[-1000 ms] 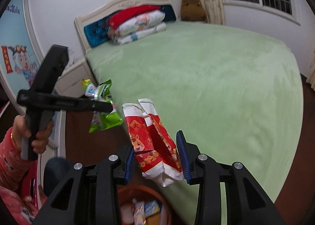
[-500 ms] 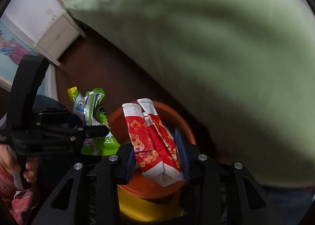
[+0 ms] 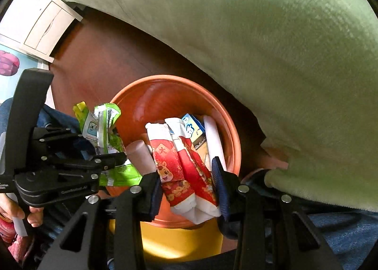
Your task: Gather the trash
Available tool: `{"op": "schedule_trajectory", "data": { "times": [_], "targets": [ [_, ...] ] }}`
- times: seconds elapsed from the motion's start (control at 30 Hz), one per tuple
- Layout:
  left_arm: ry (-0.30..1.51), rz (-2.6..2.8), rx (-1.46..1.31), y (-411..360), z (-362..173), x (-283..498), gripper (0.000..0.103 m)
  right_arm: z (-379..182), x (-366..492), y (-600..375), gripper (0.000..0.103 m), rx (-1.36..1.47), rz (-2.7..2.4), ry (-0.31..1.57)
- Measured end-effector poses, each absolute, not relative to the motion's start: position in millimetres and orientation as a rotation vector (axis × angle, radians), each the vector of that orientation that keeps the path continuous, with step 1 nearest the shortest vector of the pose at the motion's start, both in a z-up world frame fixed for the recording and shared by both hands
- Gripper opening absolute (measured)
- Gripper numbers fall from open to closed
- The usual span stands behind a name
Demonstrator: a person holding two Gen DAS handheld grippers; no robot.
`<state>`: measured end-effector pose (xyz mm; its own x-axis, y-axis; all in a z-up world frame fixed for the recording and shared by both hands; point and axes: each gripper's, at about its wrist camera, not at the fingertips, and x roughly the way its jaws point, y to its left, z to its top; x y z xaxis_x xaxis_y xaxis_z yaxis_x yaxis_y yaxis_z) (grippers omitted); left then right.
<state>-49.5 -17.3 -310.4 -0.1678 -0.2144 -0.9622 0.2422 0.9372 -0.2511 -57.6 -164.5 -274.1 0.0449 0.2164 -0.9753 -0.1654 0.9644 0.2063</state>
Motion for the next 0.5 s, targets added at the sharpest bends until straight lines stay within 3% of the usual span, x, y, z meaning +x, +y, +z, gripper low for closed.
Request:
{"op": "schedule_trajectory", "data": {
  "times": [0.07, 0.1, 0.17, 0.23, 0.5],
  "targets": [
    [1.698, -0.409, 0.028, -21.7, -315.4, -50.2, 0.05, -273.0, -59.6, -167.1, 0.049, 0.033, 0.283, 1.493],
    [1.693, -0.4, 0.038, -22.2, -313.7, -49.0, 0.054, -271.9, -59.2, -166.9, 0.063, 0.033, 0.28, 1.487],
    [1.67, -0.38, 0.059, -23.8, -312.4, -48.6, 0.068, -261.5, -59.8, -172.4, 0.068, 0.041, 0.275, 1.455],
    [1.654, -0.365, 0.057, -22.1, -306.4, -47.4, 0.076, -250.2, -58.2, -177.0, 0.072, 0.06, 0.265, 1.421],
    [1.467, -0.307, 0.061, -14.2, -251.2, -41.3, 0.078, -197.4, -50.1, -189.1, 0.079, 0.081, 0.232, 1.253]
  ]
}}
